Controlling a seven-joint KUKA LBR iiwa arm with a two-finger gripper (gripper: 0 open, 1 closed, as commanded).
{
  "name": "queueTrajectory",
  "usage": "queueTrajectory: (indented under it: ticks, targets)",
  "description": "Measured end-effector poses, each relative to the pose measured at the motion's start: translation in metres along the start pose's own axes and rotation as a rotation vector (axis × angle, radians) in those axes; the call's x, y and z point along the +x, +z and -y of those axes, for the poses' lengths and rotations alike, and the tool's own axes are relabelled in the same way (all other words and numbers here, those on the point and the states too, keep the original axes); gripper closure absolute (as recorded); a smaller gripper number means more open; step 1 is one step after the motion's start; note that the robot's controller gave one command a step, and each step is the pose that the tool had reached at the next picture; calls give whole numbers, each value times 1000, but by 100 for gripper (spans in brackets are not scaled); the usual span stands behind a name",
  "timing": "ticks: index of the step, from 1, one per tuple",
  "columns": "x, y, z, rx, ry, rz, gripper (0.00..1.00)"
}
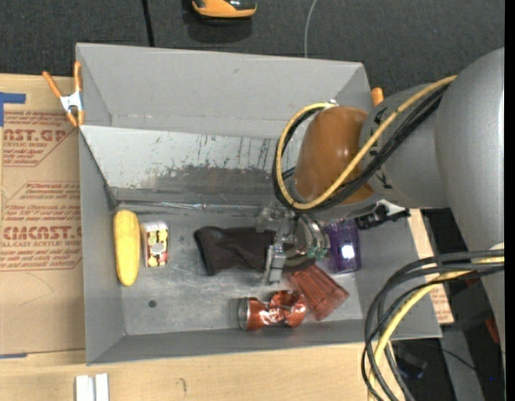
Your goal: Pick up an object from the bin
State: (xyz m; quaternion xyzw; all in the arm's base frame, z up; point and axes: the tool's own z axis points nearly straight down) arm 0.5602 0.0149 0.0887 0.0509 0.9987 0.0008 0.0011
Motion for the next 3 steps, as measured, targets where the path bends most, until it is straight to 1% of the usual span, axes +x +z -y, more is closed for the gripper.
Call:
queueTrajectory:
  ticks: [1, 2, 3]
  targets:
    - [-4, 5, -1, 1, 5, 0, 0]
    - [-29, 7, -4, 1, -101, 2, 100]
    - [-29, 7, -4, 1, -101, 2, 100]
